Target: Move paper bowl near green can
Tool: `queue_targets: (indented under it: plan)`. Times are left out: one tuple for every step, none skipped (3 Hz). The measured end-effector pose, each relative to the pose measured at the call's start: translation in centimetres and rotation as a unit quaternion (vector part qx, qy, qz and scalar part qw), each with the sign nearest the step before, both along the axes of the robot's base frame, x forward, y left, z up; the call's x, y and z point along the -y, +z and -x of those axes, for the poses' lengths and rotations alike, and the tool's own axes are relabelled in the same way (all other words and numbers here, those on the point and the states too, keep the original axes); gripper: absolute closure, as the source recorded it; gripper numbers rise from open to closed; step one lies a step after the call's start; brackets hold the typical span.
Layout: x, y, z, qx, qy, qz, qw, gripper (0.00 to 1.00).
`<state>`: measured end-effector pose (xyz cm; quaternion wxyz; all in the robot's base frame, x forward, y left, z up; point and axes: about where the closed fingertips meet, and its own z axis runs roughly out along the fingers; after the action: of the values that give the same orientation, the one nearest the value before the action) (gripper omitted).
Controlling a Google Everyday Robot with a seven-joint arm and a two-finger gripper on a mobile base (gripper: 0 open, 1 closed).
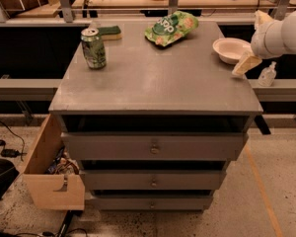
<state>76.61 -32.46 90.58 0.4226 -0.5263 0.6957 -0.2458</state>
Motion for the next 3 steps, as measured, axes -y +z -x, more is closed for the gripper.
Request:
queue_targets:
  plan:
    - [0.6, 0.0, -1.2, 0.026, -0.008, -0.026, 0.9993, 0.0]
    - [0.8, -0.6, -2.1, 0.035, -0.011, -0.043, 0.9984, 0.0]
    - [1.0, -1.2, -2.7, 0.033, -0.014, -0.048, 0.9982, 0.0]
